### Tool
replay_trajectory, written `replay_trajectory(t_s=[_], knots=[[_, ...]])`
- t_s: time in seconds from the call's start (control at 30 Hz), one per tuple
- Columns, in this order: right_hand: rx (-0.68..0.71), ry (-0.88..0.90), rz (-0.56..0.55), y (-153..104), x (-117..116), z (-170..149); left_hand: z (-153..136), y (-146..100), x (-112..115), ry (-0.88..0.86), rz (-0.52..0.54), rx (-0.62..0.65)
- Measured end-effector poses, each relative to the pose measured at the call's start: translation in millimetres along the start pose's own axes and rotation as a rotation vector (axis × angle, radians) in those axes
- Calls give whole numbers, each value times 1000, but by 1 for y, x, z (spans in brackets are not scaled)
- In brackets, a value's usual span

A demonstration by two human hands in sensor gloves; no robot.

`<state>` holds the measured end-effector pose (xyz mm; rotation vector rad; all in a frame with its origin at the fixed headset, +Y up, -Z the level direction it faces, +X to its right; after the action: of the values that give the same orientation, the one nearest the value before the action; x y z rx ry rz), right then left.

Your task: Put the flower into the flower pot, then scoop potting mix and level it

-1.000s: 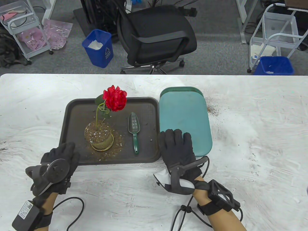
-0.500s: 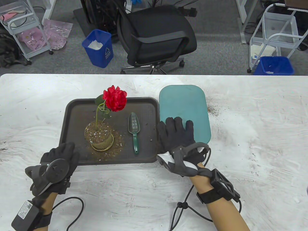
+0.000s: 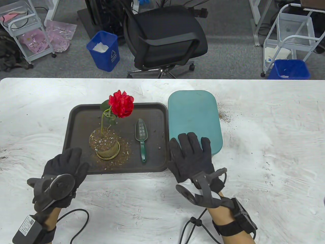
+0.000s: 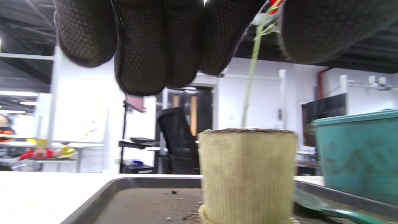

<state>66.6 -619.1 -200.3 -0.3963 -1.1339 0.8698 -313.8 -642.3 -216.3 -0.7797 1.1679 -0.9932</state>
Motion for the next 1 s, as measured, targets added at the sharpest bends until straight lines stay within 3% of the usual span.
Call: replay_trajectory(t_s=[0.13, 0.37, 0.7, 1.0], knots=[[-63, -23, -14, -18, 5, -16, 14, -1, -1, 41, -21, 69], [-141, -82, 36, -41, -10, -48, 16, 0, 10, 121, -98, 63], [-201, -16, 81, -49, -21, -65, 6, 4, 36, 120, -197, 16], [-209, -15, 69, -51, -21, -64, 6, 5, 46, 125, -235, 7]])
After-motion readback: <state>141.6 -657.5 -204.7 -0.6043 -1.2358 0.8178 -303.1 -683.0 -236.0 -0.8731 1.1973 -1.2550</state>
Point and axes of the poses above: the tracker on the back of each hand, its own z axis roughly to the thumb side, its own y axis roughly from the wrist to the fingertips, x = y × z, the point moved 4 cm from there along y, roughly from the wrist to the fingertips, and after that the axes turned 3 degrees about x, right-handed, at the moved point
